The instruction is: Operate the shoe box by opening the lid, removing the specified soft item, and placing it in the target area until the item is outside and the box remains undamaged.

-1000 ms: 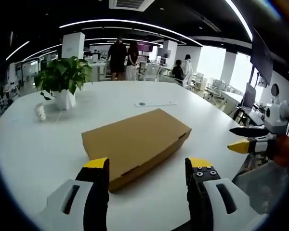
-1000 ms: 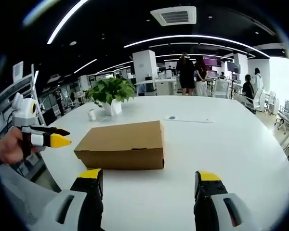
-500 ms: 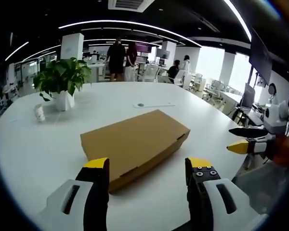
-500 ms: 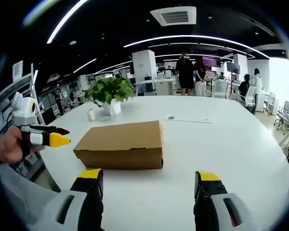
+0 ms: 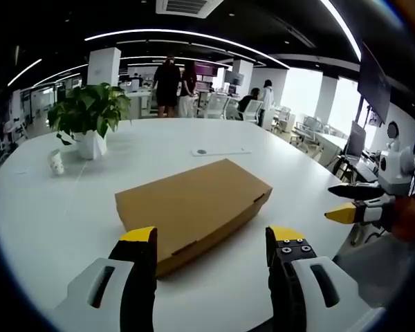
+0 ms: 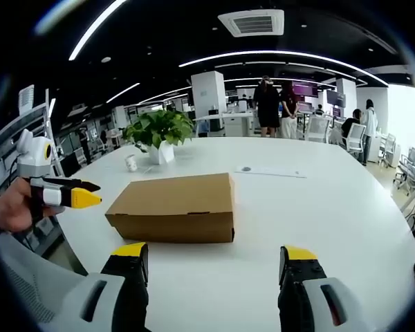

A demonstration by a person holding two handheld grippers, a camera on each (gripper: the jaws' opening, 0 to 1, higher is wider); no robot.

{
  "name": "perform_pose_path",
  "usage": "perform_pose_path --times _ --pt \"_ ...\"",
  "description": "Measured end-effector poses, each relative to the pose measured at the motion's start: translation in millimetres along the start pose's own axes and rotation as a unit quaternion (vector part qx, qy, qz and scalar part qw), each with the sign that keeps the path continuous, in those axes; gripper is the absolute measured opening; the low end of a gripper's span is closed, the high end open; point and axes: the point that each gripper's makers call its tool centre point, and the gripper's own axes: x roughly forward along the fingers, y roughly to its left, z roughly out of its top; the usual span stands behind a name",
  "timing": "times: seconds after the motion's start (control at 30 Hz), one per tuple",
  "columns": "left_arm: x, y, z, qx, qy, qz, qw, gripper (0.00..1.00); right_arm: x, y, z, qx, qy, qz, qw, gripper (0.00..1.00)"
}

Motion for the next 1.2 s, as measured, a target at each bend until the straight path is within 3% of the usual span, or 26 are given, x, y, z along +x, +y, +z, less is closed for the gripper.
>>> perform_pose_path --times 0.87,1.13,1.2 --pt "0.4 2.1 -1.3 -0.013 0.003 0.0 0.9999 0.65 4.5 6.3 -6.8 -0.008 0.015 0.011 0.9998 0.76" --pt "3.4 3.1 -2.9 -0.02 0.008 -0.004 0.9998 0.65 6.8 6.0 -9.2 0.0 0.019 0.013 0.9997 0.75" --pt "3.3 3.0 -1.8 -0.021 0.006 -0.005 0.9997 0.65 9.0 9.0 -7.4 0.03 0.012 0.02 0.9993 0.74"
